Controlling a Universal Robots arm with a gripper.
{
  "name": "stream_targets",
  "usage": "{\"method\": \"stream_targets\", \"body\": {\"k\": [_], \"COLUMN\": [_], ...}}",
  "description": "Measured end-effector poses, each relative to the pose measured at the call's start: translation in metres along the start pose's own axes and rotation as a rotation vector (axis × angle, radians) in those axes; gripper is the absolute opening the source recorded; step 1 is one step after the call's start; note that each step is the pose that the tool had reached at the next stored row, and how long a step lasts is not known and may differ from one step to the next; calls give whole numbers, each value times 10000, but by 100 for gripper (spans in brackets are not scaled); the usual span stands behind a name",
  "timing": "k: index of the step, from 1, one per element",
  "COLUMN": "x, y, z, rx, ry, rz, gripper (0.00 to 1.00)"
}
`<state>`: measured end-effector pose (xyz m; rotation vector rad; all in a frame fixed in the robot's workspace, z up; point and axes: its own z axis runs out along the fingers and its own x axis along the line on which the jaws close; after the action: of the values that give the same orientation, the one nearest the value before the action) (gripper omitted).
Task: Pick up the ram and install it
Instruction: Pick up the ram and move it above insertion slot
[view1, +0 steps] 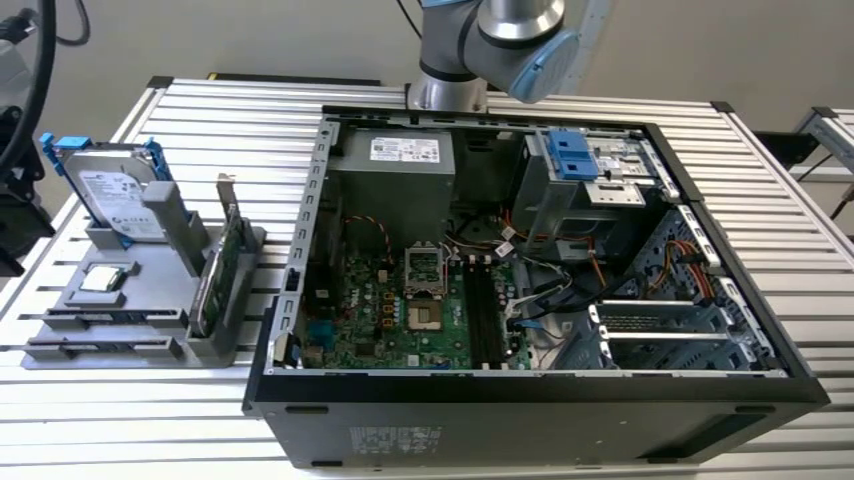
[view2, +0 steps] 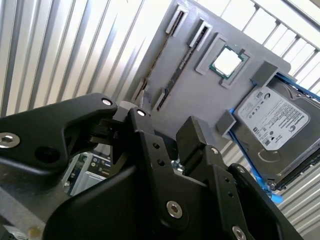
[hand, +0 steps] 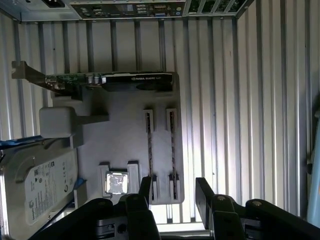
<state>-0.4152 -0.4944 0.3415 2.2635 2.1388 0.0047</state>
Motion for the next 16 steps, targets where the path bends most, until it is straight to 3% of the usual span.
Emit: {"method": "stream_targets", "body": {"k": [16], "x": [1], "y": [-2], "z": [81], "rx": [-1], "ry": [1], "rz": [0], "gripper": [100]}}
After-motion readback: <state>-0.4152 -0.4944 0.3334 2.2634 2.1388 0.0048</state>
